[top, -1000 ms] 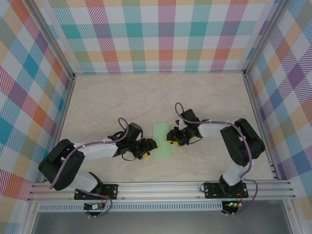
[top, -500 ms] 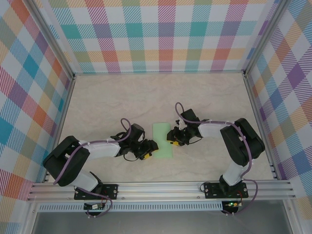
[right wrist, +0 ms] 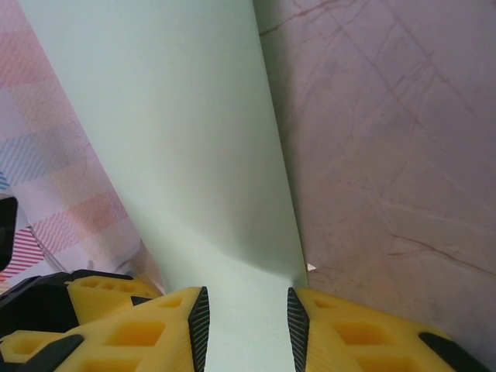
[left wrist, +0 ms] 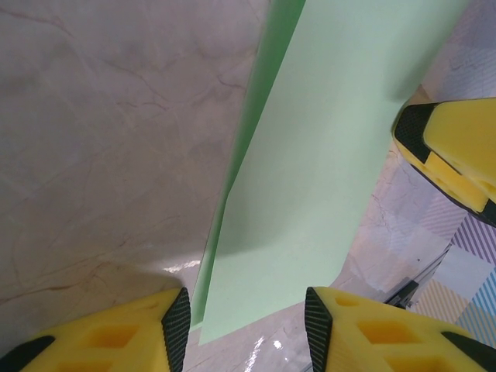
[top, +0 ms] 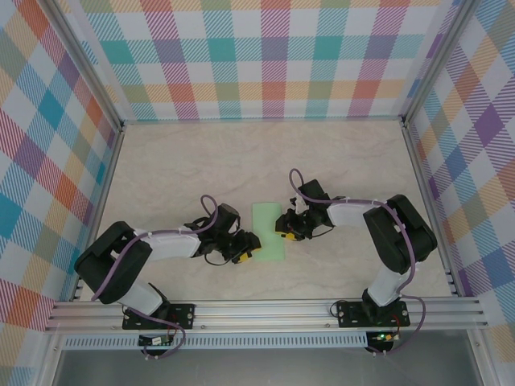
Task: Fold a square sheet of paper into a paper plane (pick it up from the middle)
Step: Pick up the square sheet of paper from the center of the table.
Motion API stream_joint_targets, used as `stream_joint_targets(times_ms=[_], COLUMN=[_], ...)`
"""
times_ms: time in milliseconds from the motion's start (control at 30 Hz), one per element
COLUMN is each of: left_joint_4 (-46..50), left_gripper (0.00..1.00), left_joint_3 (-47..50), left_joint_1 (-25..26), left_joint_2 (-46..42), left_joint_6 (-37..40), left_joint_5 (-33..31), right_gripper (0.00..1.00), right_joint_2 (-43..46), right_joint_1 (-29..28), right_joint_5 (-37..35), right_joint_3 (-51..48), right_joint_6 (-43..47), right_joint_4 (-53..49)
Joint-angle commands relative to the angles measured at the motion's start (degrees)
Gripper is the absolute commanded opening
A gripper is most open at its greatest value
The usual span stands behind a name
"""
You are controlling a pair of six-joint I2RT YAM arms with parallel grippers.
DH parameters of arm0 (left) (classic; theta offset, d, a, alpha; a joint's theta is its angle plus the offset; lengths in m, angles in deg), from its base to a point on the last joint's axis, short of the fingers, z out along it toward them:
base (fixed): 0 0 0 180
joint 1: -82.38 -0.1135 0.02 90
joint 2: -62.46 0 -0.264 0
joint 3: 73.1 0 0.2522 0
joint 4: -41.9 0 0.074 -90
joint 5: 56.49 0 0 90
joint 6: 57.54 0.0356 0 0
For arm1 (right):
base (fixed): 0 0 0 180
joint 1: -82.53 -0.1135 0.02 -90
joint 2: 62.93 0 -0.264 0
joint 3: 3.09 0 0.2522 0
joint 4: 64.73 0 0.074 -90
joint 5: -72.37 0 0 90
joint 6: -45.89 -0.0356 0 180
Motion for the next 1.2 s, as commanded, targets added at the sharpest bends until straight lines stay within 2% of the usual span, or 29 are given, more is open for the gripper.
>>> stream_joint_targets(times_ms=[0,300,500,667,900,1167], left_joint_4=[-4.0,-2.8,-5.3,-8.6,-4.3,-6.2], left_gripper=[0.44,0.42,0.50,0.53,0.58,0.58], left_joint_3=[-1.5,-2.3,-2.4,-3.4,-5.5,-6.0], left_joint_1=[2.2,2.3,2.3,2.2,0.3,-1.9], left_joint_2=[2.2,1.7,1.2,2.8,3.0,5.0], left_joint_6=[0.5,1.3,1.3,1.5,3.7,3.9], left_joint_5=[1.6,1.0,-0.4,-2.6,-6.4,-4.6], right_gripper=[0.36,0.36,0.36,0.36,0.37,0.37], right_joint_2=[-5.0,-4.9,-4.9,-4.7,-4.3,-4.0], right_joint_1=[-0.8,-0.8,-0.8,-0.8,-0.8,-0.8], right_joint_5=[-3.3,-3.2,-2.7,-2.2,-1.7,-1.5], right_joint_3=[-1.9,-2.0,-2.0,-2.2,-1.9,-1.9], right_joint_6=[0.8,0.8,0.8,0.7,0.6,0.2], right_joint_4=[-2.2,-2.3,-1.9,-1.5,-1.4,-1.2])
